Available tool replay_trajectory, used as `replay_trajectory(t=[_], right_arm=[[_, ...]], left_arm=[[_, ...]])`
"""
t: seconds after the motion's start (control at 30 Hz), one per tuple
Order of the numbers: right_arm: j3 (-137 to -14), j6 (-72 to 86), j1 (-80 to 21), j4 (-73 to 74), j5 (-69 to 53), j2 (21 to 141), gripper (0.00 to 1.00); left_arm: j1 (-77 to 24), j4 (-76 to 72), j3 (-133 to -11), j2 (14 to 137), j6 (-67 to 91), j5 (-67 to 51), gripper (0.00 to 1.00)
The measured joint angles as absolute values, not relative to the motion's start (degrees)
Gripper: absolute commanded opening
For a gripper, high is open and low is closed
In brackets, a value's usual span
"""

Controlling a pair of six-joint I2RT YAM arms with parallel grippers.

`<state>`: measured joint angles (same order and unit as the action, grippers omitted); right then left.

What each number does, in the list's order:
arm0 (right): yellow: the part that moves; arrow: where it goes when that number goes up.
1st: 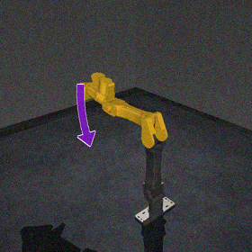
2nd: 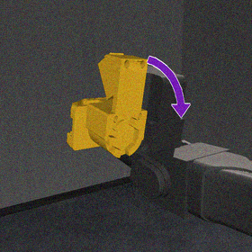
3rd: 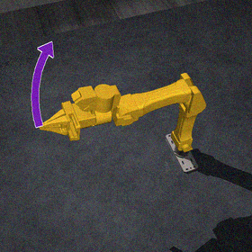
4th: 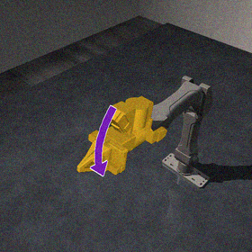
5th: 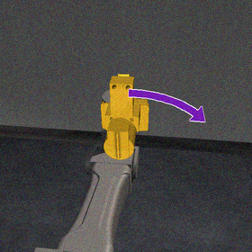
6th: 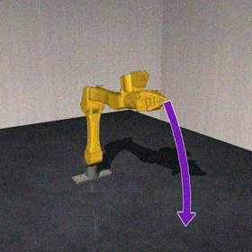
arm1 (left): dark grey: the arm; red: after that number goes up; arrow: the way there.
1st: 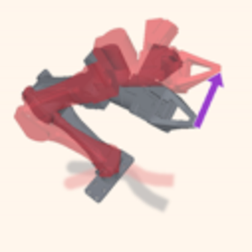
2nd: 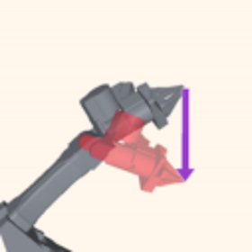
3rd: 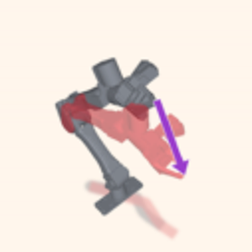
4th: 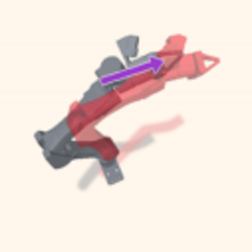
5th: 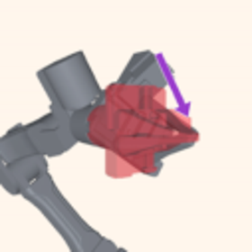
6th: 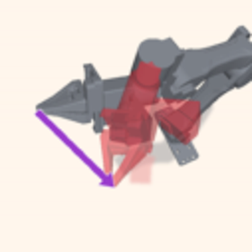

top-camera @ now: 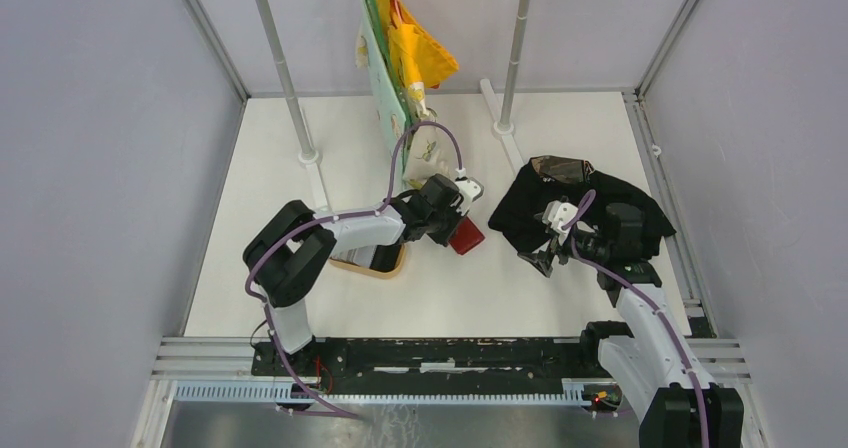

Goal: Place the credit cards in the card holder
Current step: Move the card holder to the center of the board.

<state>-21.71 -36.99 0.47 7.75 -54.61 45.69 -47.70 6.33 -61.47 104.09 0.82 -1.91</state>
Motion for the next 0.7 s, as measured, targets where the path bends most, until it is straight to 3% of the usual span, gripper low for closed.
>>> replay_trajectory(t=[0.1,0.33,0.7], right_arm=[[-21.61,-36.23,0.47,7.35,-55.81,46.33,0.98],[-20.60,-33.26,-2.59,5.39,-57.95,48.42,0.98],[-19.75,-24.84,-8.16,-0.84,-53.39,55.79,0.98]], left_arm=[[-47.70,5.54,-61.21,104.09,0.99,-2.59,0.02],[-49.58,0.91,-57.32,102.37,3.16,-2.57,0.02],[-63.48,-7.18,-44.86,93.56,10.17,8.62,0.02]])
